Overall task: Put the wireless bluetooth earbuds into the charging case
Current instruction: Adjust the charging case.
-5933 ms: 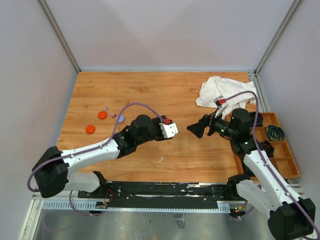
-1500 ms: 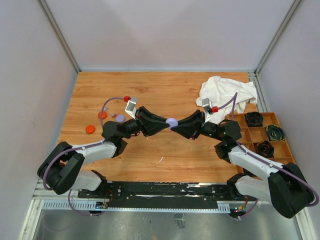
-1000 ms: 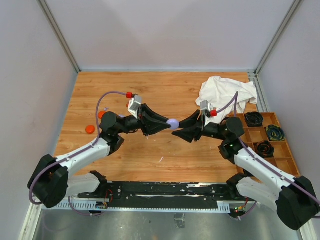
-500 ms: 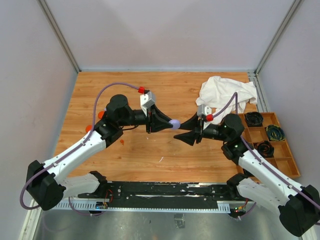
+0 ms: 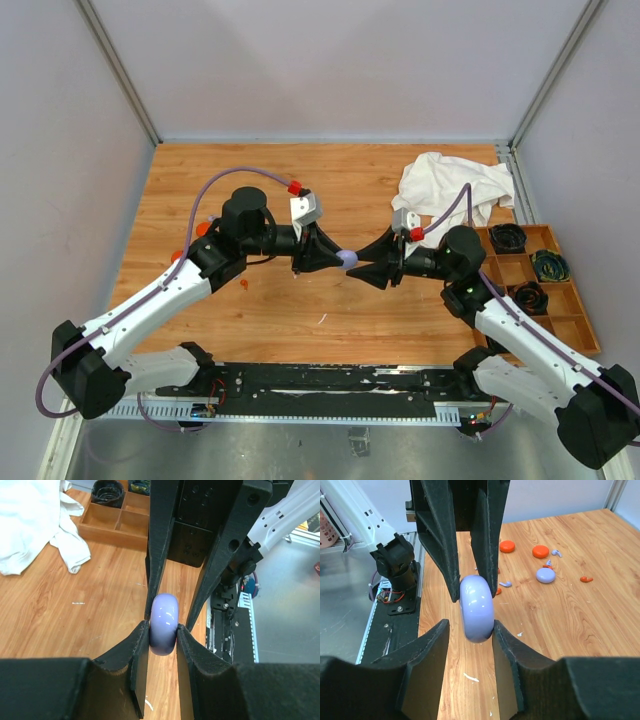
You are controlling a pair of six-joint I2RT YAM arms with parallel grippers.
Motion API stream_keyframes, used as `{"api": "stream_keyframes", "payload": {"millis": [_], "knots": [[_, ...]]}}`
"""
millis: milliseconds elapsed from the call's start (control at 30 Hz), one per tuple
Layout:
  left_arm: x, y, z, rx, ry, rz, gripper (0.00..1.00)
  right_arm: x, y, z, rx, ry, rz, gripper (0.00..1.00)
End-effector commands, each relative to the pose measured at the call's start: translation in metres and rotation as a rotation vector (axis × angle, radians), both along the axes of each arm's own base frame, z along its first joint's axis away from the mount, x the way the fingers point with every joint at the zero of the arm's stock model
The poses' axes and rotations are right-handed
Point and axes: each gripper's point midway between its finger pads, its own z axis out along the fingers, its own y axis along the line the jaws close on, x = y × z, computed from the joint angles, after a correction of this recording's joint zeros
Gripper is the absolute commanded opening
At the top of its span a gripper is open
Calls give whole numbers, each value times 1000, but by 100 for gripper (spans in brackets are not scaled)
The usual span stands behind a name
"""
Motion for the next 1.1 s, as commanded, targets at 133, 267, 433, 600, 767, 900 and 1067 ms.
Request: {"api": "stream_keyframes", "payload": {"millis": [133,267,433,600,767,900,1067], "knots": [[-3,-2,9,-11,-17,-21,9,-11,5,20,56,-63,65,37],[-4,-3,11,-17,-21,-25,9,-11,6,18,56,-56,71,35],[-4,-4,12,-20,-21,-22,9,-12,8,14,51,-44,86,34],[-4,-3,16,-30,-34,-16,8,-13,10,10,44,-36,100,33],[-4,-2,19,-33,-41,-11,8,-13,10,7,40,-35,105,33],[-3,-1,19,-31,-41,-3,7,-15,12,5,35,-31,115,33],[-2,0,22,-35,-50,4,7,-15,13,4,32,-30,120,35]]}}
